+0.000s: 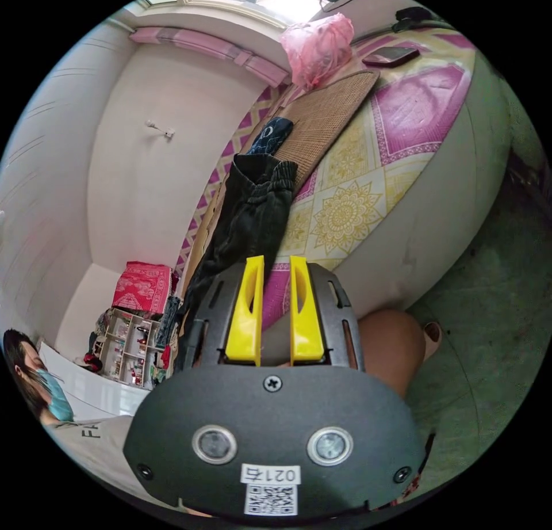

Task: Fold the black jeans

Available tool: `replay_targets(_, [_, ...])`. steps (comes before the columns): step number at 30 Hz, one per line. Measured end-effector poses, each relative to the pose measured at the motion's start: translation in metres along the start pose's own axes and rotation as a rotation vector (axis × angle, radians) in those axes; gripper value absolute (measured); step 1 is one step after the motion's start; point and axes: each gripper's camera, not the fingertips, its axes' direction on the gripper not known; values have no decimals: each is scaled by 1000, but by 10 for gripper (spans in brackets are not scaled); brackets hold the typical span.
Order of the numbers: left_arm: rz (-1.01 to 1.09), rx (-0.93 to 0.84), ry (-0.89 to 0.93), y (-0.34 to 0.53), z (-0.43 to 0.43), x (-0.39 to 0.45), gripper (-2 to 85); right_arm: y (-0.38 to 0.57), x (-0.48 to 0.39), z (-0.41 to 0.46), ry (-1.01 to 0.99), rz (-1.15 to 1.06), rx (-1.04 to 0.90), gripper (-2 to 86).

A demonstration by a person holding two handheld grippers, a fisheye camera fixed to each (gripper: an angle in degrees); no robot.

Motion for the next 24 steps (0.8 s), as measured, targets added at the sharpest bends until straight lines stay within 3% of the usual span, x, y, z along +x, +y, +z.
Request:
replay_targets(11, [-20,-12,-3,7,10,-26,88,69,12,43,-8,26,12,59])
replay_targets(24, [42,-44,46,-11,45,-42,65,91,0,120,-42,56,-22,100])
